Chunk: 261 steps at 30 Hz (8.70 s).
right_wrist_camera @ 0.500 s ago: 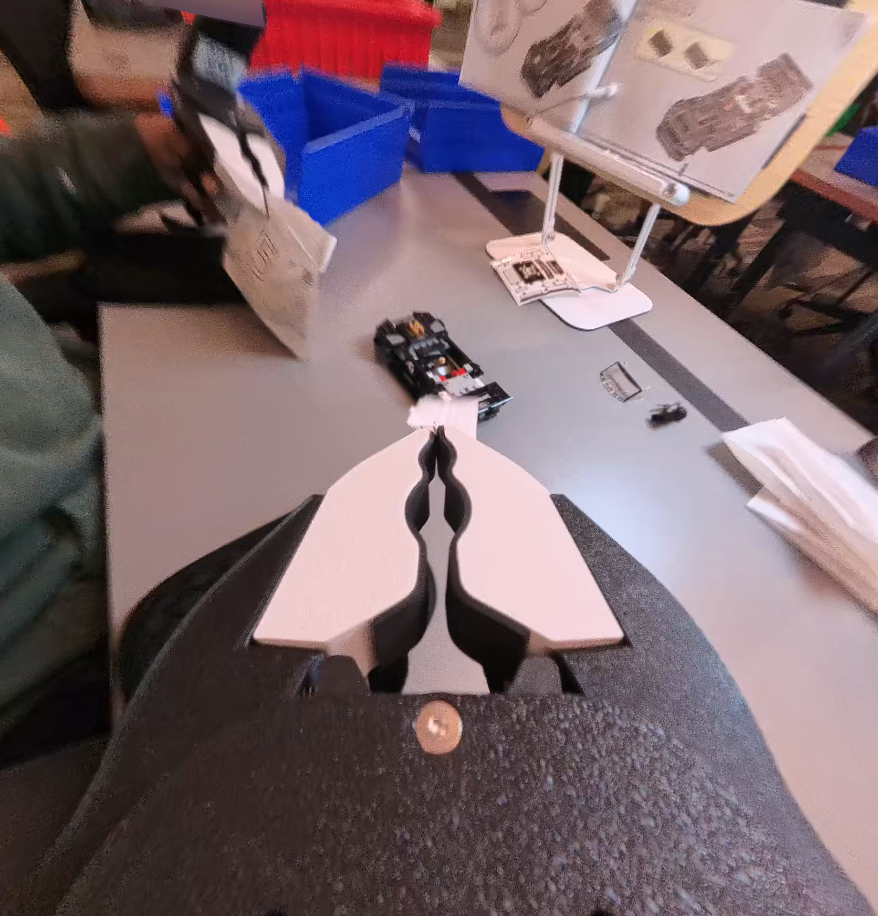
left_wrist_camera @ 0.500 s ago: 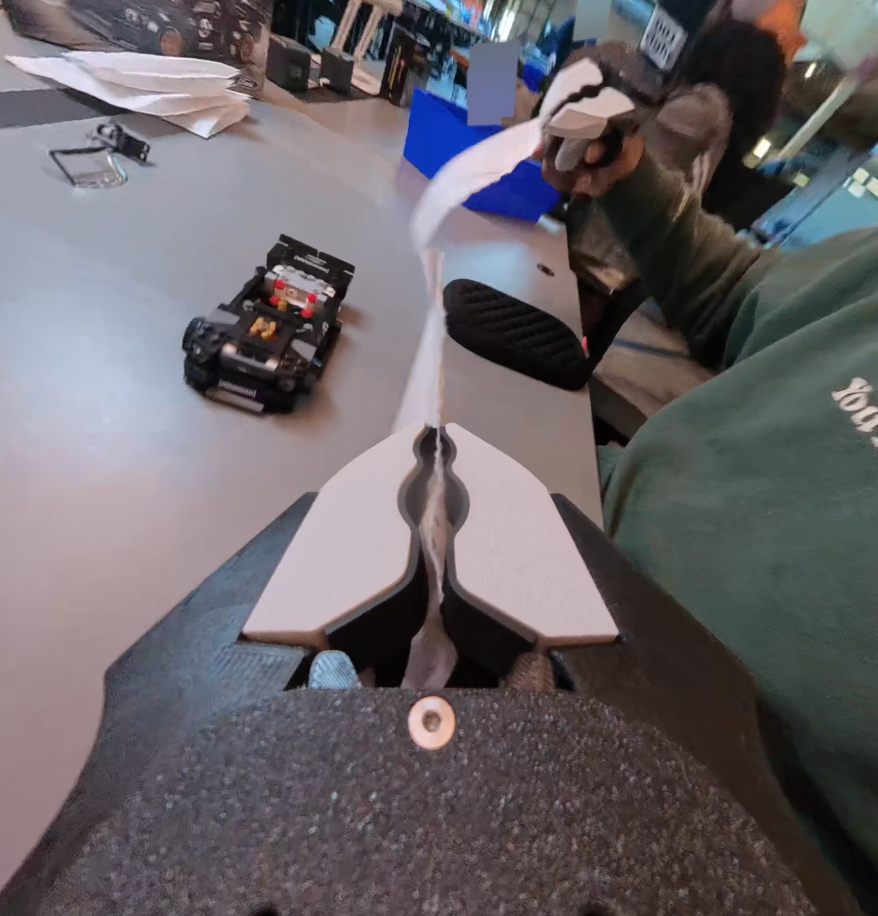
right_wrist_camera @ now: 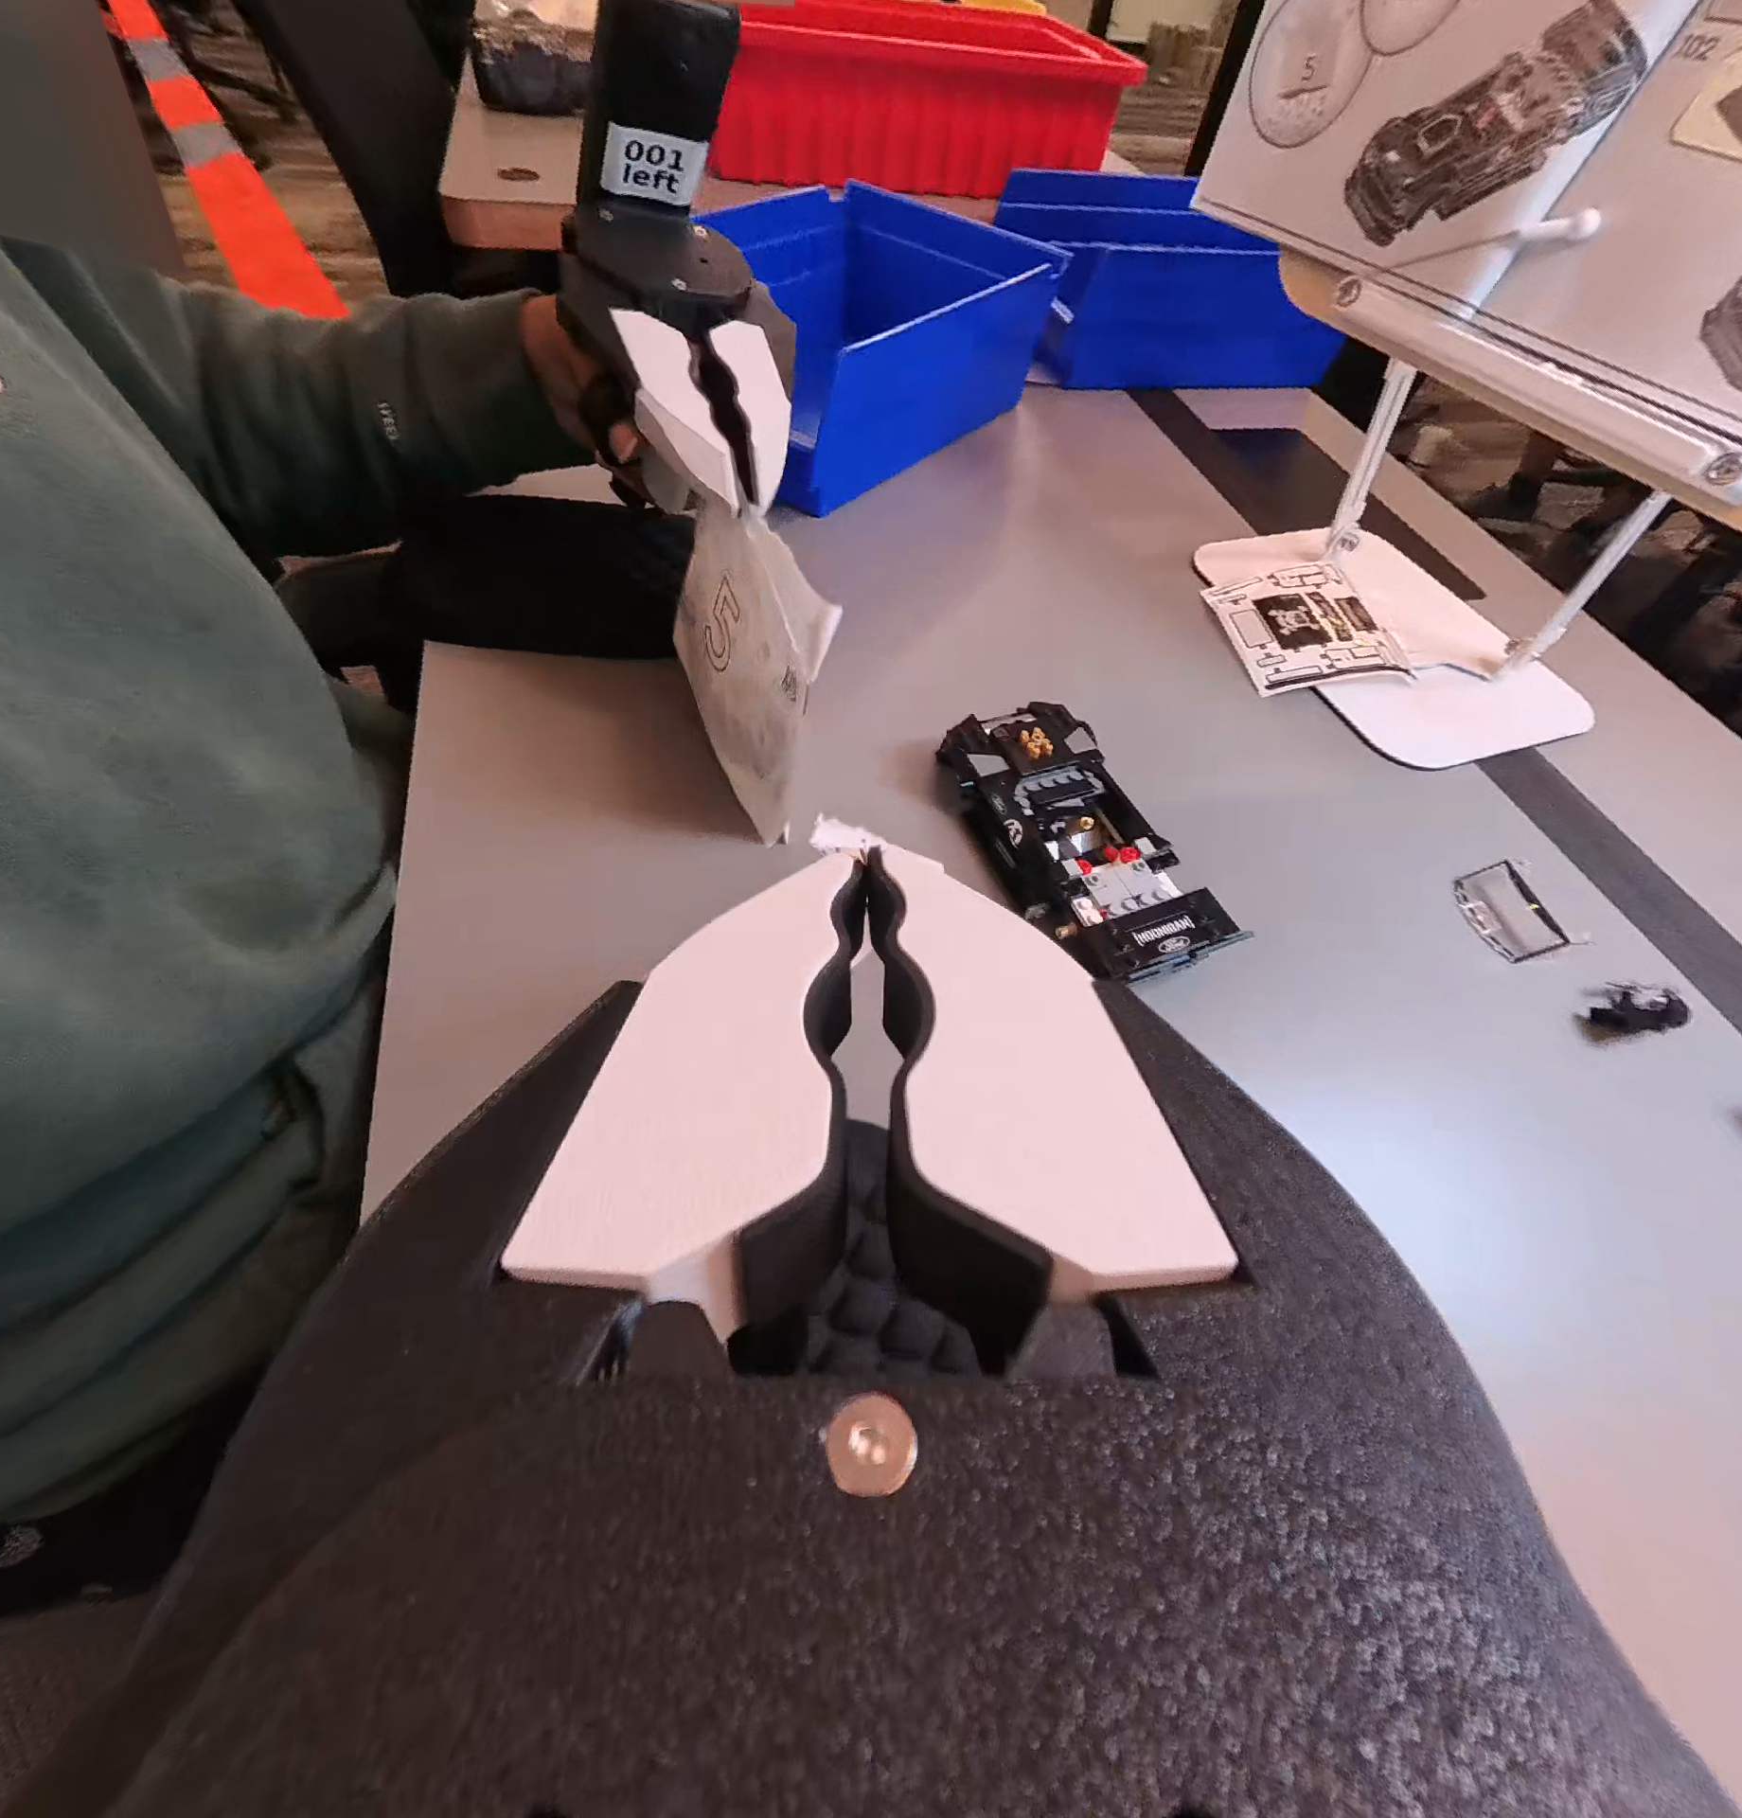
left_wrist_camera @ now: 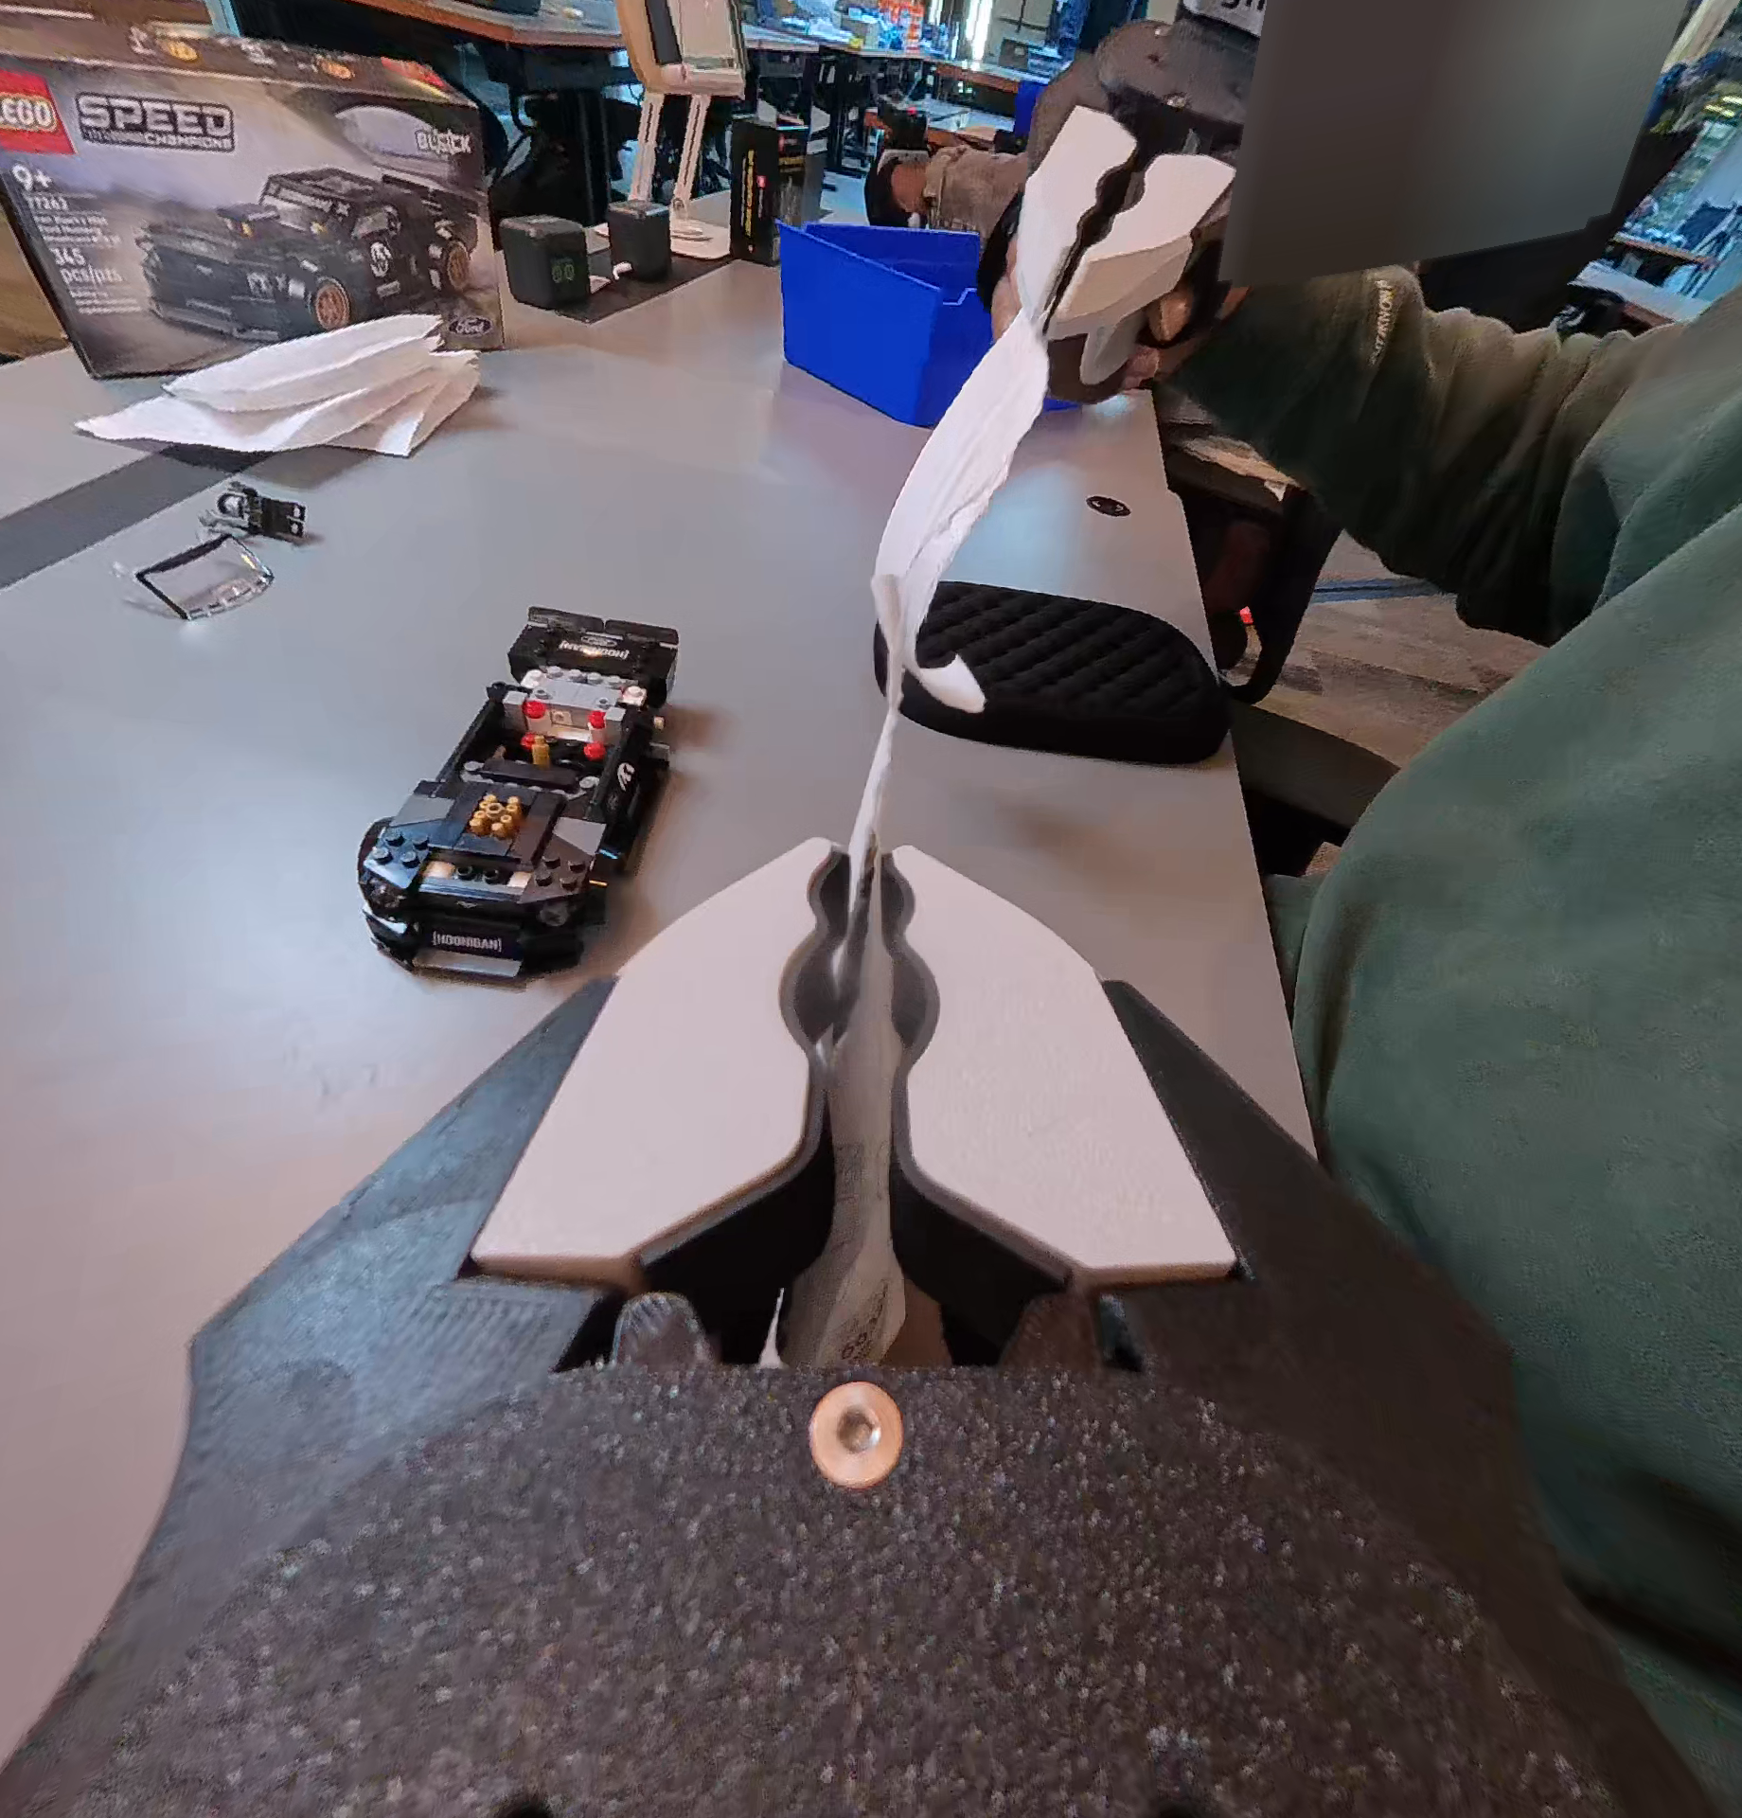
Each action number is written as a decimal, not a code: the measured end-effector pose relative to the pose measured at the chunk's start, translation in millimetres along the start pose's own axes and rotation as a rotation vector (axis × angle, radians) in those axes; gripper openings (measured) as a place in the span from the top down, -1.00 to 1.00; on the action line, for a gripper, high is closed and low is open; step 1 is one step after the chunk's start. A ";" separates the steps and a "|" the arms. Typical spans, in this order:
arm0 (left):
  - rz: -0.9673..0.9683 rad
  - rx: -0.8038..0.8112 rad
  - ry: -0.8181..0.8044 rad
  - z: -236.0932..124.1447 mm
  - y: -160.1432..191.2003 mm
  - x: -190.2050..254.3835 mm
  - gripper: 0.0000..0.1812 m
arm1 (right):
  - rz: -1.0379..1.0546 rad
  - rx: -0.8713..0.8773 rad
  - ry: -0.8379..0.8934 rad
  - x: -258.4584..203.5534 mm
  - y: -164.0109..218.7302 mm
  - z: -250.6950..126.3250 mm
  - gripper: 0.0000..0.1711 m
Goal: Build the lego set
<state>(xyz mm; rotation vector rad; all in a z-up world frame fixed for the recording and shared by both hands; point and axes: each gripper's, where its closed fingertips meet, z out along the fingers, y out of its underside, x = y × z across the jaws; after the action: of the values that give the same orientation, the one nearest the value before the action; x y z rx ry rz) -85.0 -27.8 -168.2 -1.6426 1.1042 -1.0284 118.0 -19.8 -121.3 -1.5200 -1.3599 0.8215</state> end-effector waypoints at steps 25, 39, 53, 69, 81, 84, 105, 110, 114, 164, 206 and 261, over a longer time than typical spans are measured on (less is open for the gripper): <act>-0.029 -0.044 -0.038 -6.5 2.3 5.8 0.99 | 0.075 -0.009 -0.023 -0.3 20.0 27.3 1.00; 0.002 -0.150 -0.227 18.1 0.8 -8.6 1.00 | 0.110 0.082 0.010 11.0 3.6 15.0 1.00; 0.075 -0.159 -0.235 38.8 -3.0 -4.8 1.00 | 0.223 0.144 0.492 112.0 15.8 -35.2 1.00; -0.060 0.036 -0.030 35.9 -14.7 9.5 1.00 | 0.379 0.247 0.868 241.7 51.2 -84.9 0.99; -0.128 0.058 0.009 36.9 -5.8 4.2 1.00 | 0.517 0.123 1.311 333.0 144.5 -198.5 0.99; -0.141 0.064 0.023 39.6 -6.4 4.5 1.00 | 0.672 0.013 1.258 337.2 194.1 -200.0 0.98; -0.133 0.108 0.105 51.2 -36.5 17.6 1.00 | -0.011 0.037 -0.038 -7.5 11.2 59.1 0.28; -0.158 0.159 0.124 44.8 -48.5 26.2 1.00 | -0.142 0.061 -0.052 -29.6 -1.3 86.3 1.00; -0.205 0.243 0.133 31.3 -56.1 25.2 0.95 | 0.007 0.094 -0.106 -27.8 -9.1 75.6 1.00; -0.118 0.211 0.089 46.2 -36.4 -0.5 0.84 | 0.448 0.479 -0.248 12.1 -32.8 47.3 1.00; -0.354 -0.029 0.012 54.2 22.2 -16.9 1.00 | 0.740 0.059 -0.065 47.2 60.9 84.3 0.99; -0.068 0.065 -0.873 -257.7 40.0 -38.8 0.77 | 0.132 -0.163 -0.328 -35.8 18.6 209.5 1.00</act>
<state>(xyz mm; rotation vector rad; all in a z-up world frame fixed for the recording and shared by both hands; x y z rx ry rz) -346.0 -54.7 -142.7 -1.8003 0.4221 -0.2883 -71.9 -14.2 -218.4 -1.6670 -1.6084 1.1032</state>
